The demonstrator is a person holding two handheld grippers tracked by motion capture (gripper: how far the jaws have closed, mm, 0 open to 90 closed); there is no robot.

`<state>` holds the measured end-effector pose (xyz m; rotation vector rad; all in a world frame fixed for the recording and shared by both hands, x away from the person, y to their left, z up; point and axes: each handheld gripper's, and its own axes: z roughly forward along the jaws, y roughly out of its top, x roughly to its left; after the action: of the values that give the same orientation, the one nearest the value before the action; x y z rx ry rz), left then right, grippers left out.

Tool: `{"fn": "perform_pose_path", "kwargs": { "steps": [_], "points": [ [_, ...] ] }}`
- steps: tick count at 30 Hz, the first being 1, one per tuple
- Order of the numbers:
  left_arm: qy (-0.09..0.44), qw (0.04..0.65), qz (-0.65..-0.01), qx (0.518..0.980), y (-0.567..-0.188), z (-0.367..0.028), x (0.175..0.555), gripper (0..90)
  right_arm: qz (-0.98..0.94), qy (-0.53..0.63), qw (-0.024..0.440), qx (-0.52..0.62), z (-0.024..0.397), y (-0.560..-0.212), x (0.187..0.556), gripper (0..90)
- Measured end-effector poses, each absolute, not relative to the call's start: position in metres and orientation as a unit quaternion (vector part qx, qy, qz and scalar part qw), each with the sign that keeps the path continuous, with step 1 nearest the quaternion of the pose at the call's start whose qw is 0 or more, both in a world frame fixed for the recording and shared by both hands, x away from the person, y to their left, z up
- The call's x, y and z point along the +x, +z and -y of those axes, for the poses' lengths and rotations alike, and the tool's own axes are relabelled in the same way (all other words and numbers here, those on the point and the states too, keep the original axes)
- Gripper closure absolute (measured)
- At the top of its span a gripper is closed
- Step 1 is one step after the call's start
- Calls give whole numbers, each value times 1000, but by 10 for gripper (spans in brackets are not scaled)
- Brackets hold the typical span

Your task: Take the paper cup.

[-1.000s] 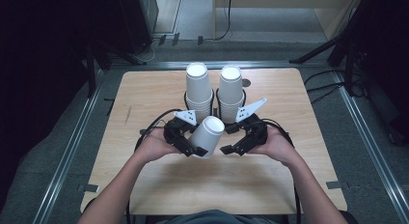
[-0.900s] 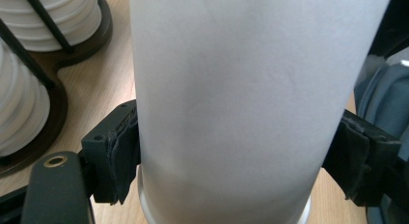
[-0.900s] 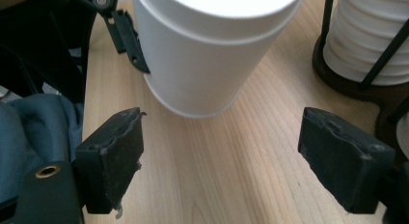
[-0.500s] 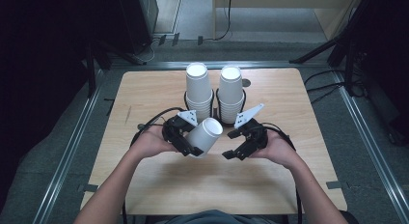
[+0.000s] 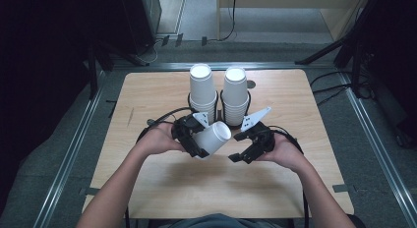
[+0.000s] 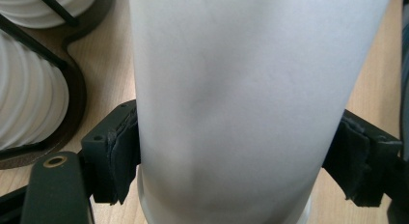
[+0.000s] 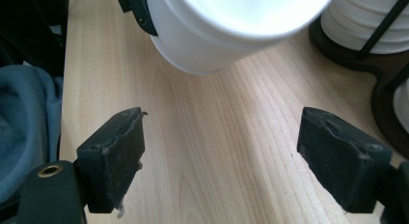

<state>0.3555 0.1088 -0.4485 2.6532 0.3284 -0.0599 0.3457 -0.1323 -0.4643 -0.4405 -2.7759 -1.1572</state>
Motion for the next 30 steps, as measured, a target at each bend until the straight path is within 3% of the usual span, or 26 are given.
{"fn": "perform_pose_path", "kwargs": {
  "steps": [16,27,30],
  "points": [
    [-35,186,-85,978,-467,-86,353,165,914,-380,49,-135,127,-465,348,172],
    [-41,189,-58,979,-472,-67,346,162,921,-370,47,-111,113,-464,346,172],
    [-43,191,-52,979,-474,-66,345,159,924,-364,54,-101,111,-464,346,223]
  ]
}}
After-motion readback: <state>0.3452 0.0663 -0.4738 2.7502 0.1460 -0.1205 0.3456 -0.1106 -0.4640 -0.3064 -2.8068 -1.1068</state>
